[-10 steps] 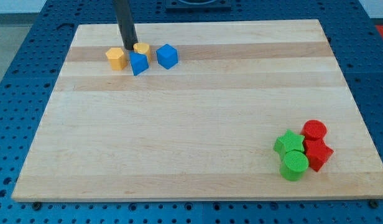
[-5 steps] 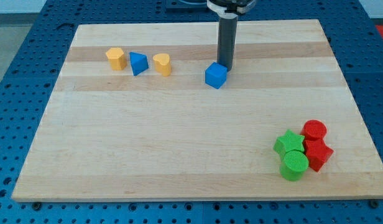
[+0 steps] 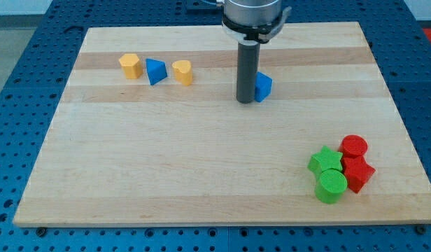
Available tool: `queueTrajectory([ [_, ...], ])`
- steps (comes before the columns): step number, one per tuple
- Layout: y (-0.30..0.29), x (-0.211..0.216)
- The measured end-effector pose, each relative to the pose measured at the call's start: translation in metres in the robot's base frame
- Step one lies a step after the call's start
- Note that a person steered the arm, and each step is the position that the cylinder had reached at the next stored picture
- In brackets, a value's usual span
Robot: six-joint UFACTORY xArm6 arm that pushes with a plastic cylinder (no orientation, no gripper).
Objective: Push the blue cube closer to the red circle
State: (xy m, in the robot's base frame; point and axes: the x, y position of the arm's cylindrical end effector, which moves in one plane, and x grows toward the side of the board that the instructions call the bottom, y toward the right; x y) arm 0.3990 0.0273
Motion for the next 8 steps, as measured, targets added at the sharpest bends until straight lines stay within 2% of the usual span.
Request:
queueTrajectory([
  [1, -0.03, -0.025],
  [2, -0.008, -0.039],
  [3, 0.044, -0.019],
  [4, 0.106, 0.029],
  [5, 0.138, 0.04],
  [7, 0.141, 0.054],
  [8, 0.141, 0.045],
])
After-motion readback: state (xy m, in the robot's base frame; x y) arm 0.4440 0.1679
